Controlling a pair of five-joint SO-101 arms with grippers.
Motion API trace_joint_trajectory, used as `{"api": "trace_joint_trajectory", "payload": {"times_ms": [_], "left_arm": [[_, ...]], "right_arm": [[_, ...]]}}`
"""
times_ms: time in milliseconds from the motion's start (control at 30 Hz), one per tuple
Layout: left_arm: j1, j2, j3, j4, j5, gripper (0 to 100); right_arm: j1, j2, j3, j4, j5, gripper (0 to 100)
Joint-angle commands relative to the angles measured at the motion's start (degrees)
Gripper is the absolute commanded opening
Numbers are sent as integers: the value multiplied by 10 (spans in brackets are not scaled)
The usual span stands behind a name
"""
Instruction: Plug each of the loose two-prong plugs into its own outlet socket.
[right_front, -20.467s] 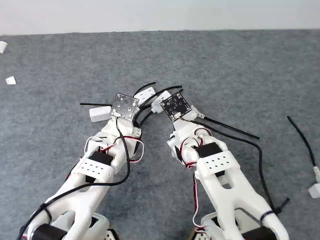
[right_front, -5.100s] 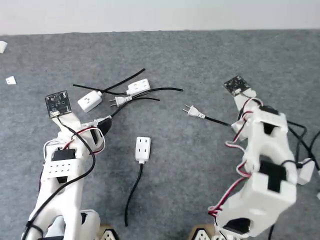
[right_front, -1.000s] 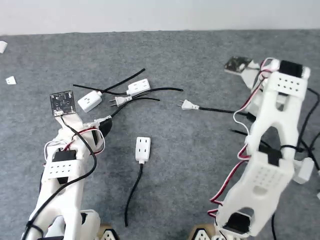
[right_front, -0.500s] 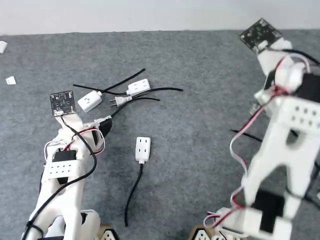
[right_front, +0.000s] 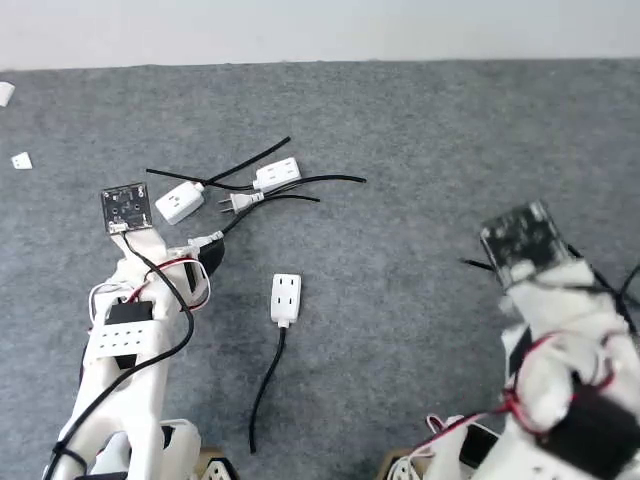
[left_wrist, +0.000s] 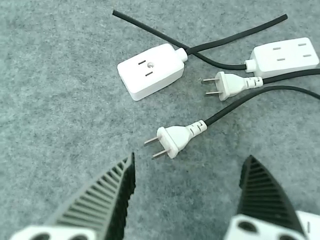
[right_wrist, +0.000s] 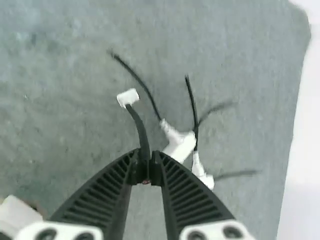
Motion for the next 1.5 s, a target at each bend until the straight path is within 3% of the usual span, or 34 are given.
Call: {"api": "trace_joint_trajectory", "payload": {"times_ms": [0, 167, 300, 500, 733, 1000, 1467], "left_arm": [[1, -2, -3, -12, -4, 316], [1, -2, -2, -11, -4, 316], [1, -6, 6, -12, -4, 316], [0, -6, 6, -12, -4, 316], [0, -6, 6, -12, -5, 316], [0, -6, 6, -13, -5, 316], [0, -6, 6, -13, -5, 316]], "right_arm": [[56, -76, 76, 26, 30, 9], [99, -118, 152, 26, 19, 9], [94, -70, 171, 22, -46, 9], [-29, 37, 169, -35, -137, 9], [-170, 56, 170, -164, -223, 9], [-175, 80, 172, -269, -225, 9], [-203, 356, 164, -535, -224, 9]]}}
